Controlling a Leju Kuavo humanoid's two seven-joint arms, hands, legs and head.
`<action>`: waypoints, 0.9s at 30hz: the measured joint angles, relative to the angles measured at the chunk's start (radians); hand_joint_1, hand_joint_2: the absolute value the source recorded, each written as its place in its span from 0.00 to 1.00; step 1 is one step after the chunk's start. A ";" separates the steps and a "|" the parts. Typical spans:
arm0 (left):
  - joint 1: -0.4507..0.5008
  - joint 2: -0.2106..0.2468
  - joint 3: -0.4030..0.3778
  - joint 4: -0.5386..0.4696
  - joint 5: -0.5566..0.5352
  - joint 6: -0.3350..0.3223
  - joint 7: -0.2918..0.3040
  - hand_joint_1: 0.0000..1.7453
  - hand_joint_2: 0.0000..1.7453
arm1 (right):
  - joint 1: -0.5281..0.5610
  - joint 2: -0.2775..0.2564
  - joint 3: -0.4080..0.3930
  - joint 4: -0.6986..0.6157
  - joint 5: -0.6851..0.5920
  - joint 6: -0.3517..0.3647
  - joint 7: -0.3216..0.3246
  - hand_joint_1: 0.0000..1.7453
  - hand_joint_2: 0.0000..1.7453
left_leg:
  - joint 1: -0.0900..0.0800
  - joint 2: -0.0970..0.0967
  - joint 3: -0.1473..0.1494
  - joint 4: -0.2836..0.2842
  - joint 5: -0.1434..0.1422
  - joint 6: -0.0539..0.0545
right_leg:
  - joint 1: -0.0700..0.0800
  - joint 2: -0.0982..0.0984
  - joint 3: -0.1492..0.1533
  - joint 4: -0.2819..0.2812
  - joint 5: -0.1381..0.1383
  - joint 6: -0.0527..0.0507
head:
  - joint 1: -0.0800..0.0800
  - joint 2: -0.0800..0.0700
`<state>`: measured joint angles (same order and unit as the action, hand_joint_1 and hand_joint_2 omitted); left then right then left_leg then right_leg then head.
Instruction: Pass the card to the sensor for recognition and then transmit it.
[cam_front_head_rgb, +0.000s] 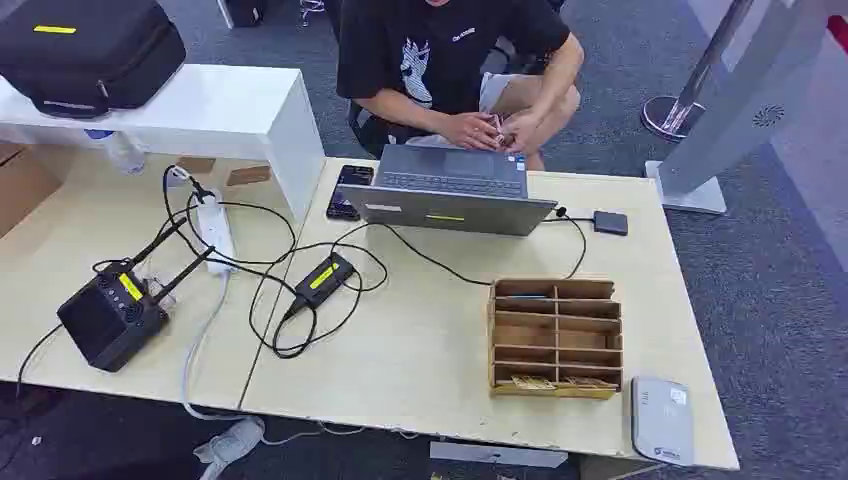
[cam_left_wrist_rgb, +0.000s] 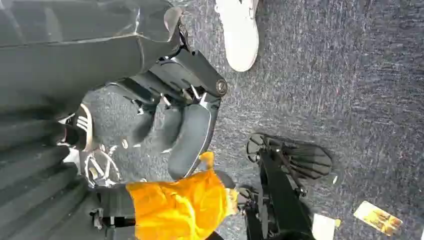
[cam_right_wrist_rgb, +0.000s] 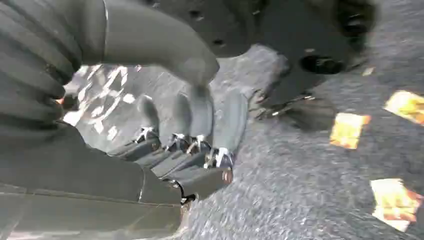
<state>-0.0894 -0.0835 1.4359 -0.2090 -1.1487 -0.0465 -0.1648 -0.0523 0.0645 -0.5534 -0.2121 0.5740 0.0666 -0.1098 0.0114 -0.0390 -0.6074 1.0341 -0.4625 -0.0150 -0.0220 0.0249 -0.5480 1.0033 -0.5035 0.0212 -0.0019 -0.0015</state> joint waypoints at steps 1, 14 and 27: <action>0.000 0.000 0.001 0.000 0.006 -0.009 0.006 0.00 1.00 | -0.001 0.000 -0.015 -0.002 -0.039 0.019 -0.016 0.00 1.00 | 0.000 0.000 0.000 0.000 0.000 0.000 | 0.000 0.000 0.000 0.000 0.000 0.000 | 0.000 0.000; 0.000 -0.009 0.014 0.000 0.024 -0.013 -0.003 0.00 1.00 | -0.075 -0.033 -0.457 -0.083 -0.654 0.359 -0.069 0.00 1.00 | 0.000 0.000 0.001 0.001 0.000 0.000 | 0.000 0.000 0.001 0.000 0.000 0.000 | 0.000 0.000; 0.001 -0.008 0.033 0.000 0.037 -0.013 0.015 0.00 1.00 | -0.001 0.036 -0.713 -0.359 -1.015 0.539 0.190 0.00 1.00 | 0.000 0.000 0.001 0.000 0.000 0.000 | 0.000 0.000 0.000 0.000 0.000 0.000 | 0.000 0.000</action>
<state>-0.0888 -0.0916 1.4687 -0.2090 -1.1120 -0.0599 -0.1495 -0.0532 0.1000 -1.2662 -0.5712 -0.4411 0.6061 0.0802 0.0113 -0.0394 -0.6069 1.0340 -0.4627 -0.0151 -0.0220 0.0245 -0.5479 1.0033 -0.5036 0.0211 -0.0019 -0.0015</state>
